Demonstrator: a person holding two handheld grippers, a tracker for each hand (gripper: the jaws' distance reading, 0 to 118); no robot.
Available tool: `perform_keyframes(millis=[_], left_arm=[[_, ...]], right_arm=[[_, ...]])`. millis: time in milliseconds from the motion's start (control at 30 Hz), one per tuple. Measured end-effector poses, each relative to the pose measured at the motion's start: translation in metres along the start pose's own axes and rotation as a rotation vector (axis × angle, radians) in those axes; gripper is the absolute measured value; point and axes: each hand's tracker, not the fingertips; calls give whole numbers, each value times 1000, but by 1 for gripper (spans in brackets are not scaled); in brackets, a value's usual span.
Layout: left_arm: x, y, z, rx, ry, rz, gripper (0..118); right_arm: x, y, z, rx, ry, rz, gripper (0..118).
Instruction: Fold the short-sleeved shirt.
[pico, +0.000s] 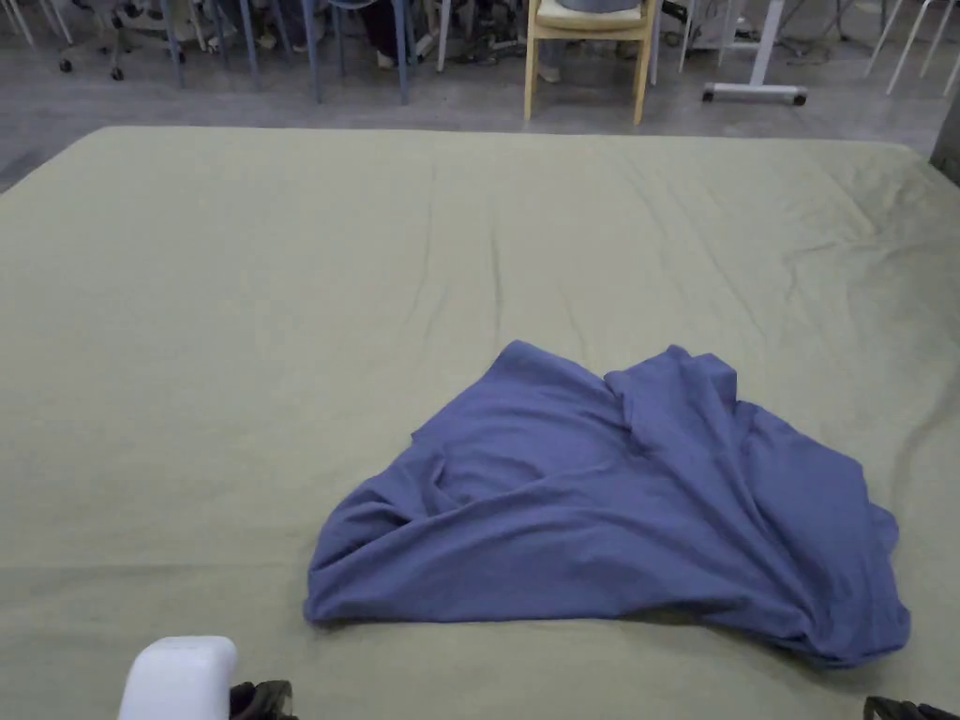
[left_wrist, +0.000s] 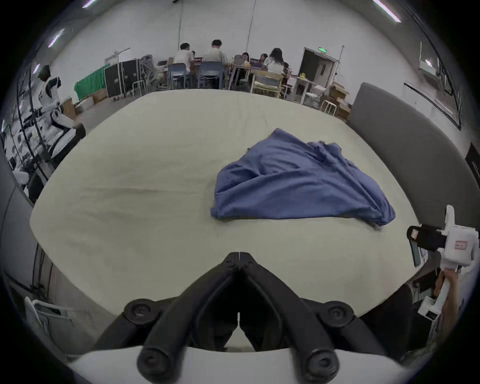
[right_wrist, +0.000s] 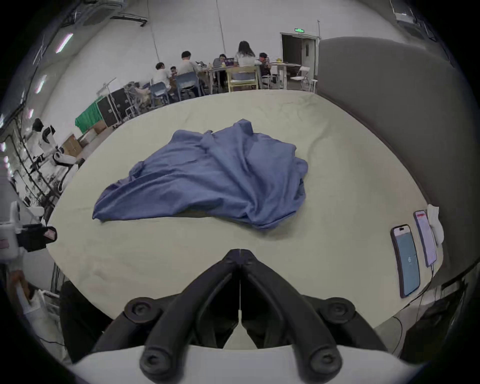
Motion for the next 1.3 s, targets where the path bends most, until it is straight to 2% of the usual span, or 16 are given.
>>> perform_keyframes(millis=[100, 133, 200, 267, 533, 567, 600, 633, 667, 733, 933, 967, 1000, 1033, 1133, 1300], left_arm=[[-2, 13, -18, 17, -24, 10, 0], [-5, 22, -28, 12, -37, 19, 10], [-11, 41, -61, -14, -77, 35, 84], [-21, 54, -97, -8, -80, 41, 90], [-36, 57, -217, -180, -88, 101, 87], [-34, 53, -218, -155, -43, 72, 74], [-30, 53, -210, -91, 15, 17, 49], [-28, 55, -202, -74, 43, -14, 0], [-34, 55, -196, -47, 67, -3, 0], [-44, 61, -187, -68, -76, 131, 1], [-28, 72, -163, -17, -51, 83, 0], [-25, 72, -159, -10, -63, 90, 0], [-23, 73, -157, -10, -65, 92, 1], [-21, 73, -155, -11, -68, 90, 0], [-16, 74, -151, -7, -68, 93, 0], [-13, 78, -156, -32, -70, 109, 1]], right_arm=[[-7, 2, 1, 4, 8, 29, 3], [-8, 4, 1, 6, 13, 33, 3], [-10, 9, -1, 7, 28, 38, 3], [-13, 10, -6, 9, 31, 44, 3], [-22, 20, -33, -32, 33, 58, 3], [-23, 22, -37, -41, 28, 62, 3], [-24, 22, -39, -46, 19, 69, 3], [-23, 20, -42, -48, 16, 75, 3], [-23, 20, -44, -49, 13, 79, 3], [-21, 22, -50, -62, 21, 83, 3], [-5, 57, -69, -56, 106, 34, 3], [0, 76, -72, -24, 114, 12, 15], [6, 98, -78, -6, 128, 0, 53], [12, 121, -90, -17, 137, 5, 118], [36, 197, -119, 52, 118, -22, 118], [64, 275, -279, -194, -91, -75, 118]])
